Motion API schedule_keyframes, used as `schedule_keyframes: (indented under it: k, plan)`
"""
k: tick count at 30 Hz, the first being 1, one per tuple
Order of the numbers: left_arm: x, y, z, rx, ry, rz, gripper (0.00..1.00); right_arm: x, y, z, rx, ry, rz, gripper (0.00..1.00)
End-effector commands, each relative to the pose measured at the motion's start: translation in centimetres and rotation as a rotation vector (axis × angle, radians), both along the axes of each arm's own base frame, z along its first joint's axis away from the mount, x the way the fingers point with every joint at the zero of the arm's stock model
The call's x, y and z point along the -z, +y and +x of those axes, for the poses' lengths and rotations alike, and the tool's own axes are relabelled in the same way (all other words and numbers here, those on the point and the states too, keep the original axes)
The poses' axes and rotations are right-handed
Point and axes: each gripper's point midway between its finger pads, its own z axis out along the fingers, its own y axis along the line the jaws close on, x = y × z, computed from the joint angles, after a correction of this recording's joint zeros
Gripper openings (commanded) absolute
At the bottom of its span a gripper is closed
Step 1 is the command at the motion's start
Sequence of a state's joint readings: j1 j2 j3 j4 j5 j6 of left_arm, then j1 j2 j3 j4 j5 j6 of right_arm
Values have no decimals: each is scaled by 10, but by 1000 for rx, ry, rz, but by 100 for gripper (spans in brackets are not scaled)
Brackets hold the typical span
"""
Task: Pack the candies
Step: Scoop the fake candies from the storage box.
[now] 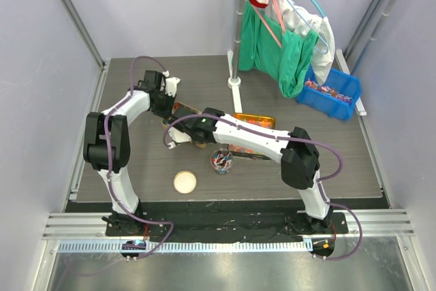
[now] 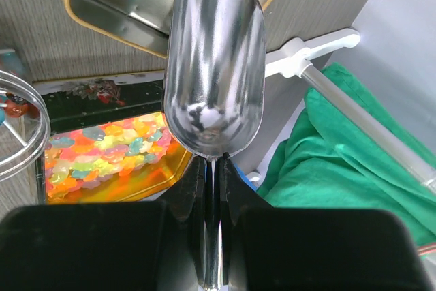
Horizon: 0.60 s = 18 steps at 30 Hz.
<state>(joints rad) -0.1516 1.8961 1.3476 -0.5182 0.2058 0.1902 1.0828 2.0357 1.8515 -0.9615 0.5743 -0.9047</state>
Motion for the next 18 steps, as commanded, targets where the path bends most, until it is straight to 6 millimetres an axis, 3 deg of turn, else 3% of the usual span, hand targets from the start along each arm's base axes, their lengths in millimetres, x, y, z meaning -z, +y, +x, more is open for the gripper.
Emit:
schedule_keyframes:
  k: [1, 11, 18]
  plan:
    - [-42, -9, 15, 2, -143, -26, 0, -10, 0, 7, -16, -42, -69, 1]
    - [-56, -15, 14, 12, -197, -8, 0, 19, 8, 12, -33, -9, -138, 1]
    - [-65, -16, 14, 17, -231, 1, 0, 39, 26, 11, -46, 78, -67, 1]
